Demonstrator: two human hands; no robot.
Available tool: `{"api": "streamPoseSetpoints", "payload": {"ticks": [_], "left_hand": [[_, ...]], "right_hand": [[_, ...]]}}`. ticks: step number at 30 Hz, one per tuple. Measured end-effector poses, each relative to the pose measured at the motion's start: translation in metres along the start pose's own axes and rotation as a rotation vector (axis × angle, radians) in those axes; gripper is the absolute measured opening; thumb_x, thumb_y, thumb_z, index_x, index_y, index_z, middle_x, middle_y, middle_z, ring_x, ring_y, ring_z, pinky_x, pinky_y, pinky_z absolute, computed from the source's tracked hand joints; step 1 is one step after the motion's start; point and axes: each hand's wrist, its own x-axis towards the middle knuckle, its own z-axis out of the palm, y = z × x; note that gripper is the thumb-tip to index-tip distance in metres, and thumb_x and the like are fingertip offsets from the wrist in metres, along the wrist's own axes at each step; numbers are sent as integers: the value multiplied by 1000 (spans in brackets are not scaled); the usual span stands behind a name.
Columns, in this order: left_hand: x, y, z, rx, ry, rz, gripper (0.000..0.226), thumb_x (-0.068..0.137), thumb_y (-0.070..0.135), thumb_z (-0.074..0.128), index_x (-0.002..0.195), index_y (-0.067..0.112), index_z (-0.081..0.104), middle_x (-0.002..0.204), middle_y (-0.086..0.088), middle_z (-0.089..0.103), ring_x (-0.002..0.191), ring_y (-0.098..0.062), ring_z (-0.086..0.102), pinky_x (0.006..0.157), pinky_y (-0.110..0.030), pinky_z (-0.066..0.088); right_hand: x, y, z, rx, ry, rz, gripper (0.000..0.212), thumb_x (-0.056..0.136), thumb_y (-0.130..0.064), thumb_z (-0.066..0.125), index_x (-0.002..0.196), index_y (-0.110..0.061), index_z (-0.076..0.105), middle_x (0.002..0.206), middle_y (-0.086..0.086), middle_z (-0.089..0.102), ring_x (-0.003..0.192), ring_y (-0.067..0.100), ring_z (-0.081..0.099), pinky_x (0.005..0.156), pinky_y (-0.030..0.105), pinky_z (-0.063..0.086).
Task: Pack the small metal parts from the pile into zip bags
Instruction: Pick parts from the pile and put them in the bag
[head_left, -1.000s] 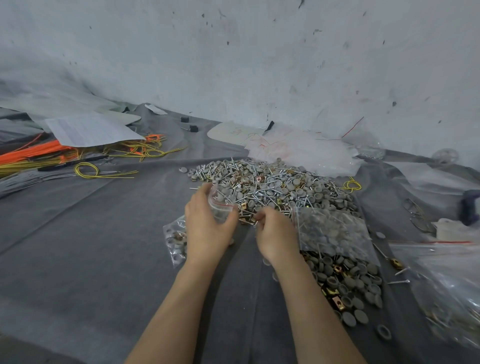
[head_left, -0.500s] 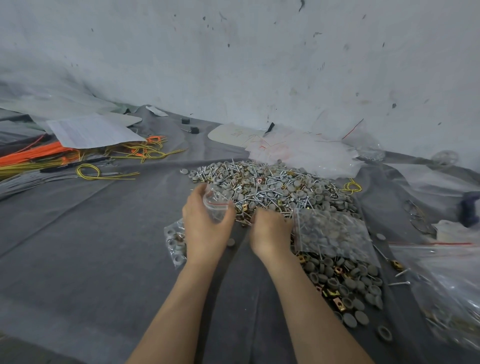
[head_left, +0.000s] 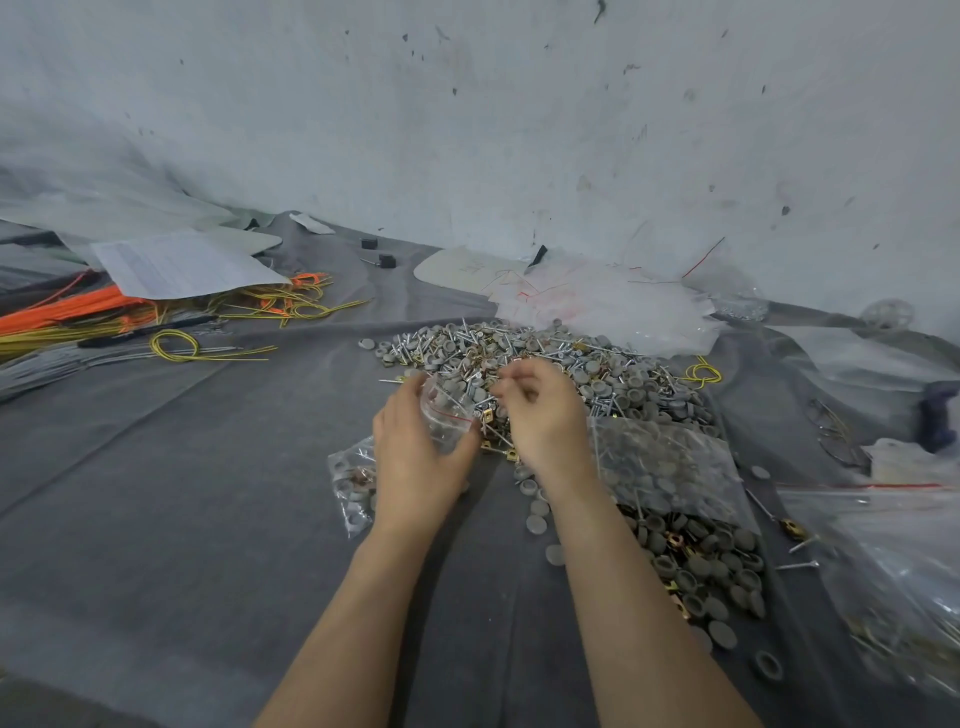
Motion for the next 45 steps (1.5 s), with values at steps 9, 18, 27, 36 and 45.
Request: {"api": "streamPoseSetpoints", "payload": {"ticks": [9, 18, 27, 36, 45], "left_hand": [[1, 2, 0, -37, 59, -20, 68, 81, 23, 73, 138, 7, 40, 131, -9, 53, 125, -24, 40, 104, -33, 31], [0, -2, 2, 51, -7, 9, 71, 80, 26, 73, 140, 9, 38, 134, -7, 51, 128, -23, 36, 106, -33, 29], [-1, -1, 1, 72, -41, 22, 73, 80, 24, 74, 141, 8, 37, 139, -8, 46, 130, -24, 34, 109, -38, 30], [-2, 3, 0, 47, -14, 21, 68, 80, 22, 73, 138, 8, 41, 133, -8, 50, 126, -24, 38, 105, -32, 30], [-2, 2, 1, 54, -22, 21, 69, 81, 25, 72, 140, 8, 39, 136, -8, 49, 129, -24, 36, 108, -36, 31]], "right_hand": [[-10, 30, 19, -937, -222, 60, 21, 94, -28, 54, 112, -18, 60, 124, 8, 53, 122, 31, 41, 104, 47, 29], [-7, 25, 2, -327, -10, 28, 13, 91, -18, 61, 99, -8, 62, 90, 3, 65, 84, 20, 61, 76, 23, 49], [4, -12, 1, -24, -251, 37, 11, 88, -20, 66, 99, -17, 63, 80, -8, 65, 73, 1, 60, 68, 11, 46], [-6, 30, 12, -918, -130, 108, 21, 94, -28, 54, 111, -20, 62, 124, 7, 52, 120, 30, 43, 101, 43, 33], [-6, 29, 8, -708, 0, 51, 18, 97, -17, 48, 109, -8, 57, 112, 10, 59, 109, 29, 52, 93, 40, 42]]}}
